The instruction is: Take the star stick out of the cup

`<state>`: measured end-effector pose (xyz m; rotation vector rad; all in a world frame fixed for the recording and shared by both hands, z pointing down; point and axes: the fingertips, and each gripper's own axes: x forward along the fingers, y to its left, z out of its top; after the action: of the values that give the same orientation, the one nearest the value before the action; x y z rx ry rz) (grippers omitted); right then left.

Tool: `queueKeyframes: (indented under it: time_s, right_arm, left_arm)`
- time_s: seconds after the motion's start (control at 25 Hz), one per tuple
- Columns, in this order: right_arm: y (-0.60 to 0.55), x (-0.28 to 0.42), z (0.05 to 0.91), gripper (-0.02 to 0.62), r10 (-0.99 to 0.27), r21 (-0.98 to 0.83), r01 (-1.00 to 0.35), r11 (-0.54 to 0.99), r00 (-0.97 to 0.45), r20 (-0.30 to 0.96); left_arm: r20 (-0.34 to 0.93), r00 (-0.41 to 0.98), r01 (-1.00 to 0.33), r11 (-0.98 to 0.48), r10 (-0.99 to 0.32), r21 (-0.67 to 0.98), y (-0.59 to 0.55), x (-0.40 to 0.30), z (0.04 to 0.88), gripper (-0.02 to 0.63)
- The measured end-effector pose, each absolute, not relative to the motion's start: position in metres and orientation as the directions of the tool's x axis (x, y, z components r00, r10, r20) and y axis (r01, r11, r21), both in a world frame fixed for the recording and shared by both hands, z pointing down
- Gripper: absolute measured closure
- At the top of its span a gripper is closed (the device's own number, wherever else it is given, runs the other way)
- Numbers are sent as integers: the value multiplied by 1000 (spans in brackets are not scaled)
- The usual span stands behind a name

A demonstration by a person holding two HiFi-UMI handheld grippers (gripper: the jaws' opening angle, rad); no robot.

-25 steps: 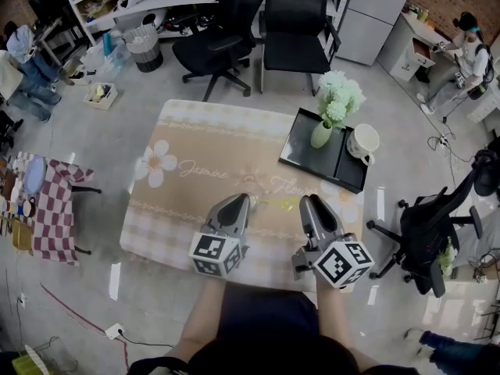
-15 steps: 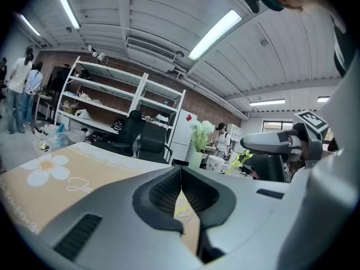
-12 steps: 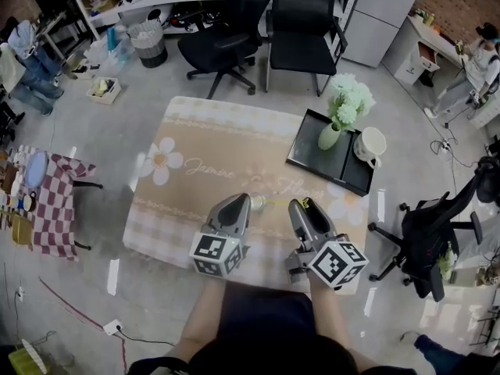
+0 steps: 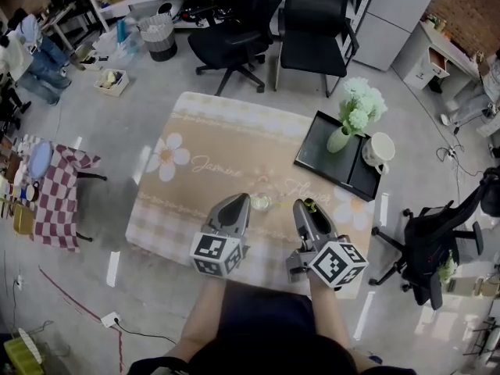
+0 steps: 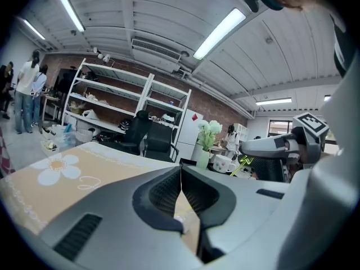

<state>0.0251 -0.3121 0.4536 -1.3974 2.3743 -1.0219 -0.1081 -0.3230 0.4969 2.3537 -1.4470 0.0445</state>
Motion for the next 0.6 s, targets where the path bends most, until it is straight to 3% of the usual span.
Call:
queueKeyframes:
  time_s: [0.52, 0.6]
  right_arm:
    - [-320, 30, 458, 524, -838, -642, -708, 293, -514, 184]
    - [-320, 30, 459, 564, -838, -638, -711, 295, -513, 186]
  left_arm:
    - [228, 469, -868, -398, -853, 298, -328, -106, 500, 594]
    - [229, 469, -868, -397, -853, 298, -328, -106, 500, 595]
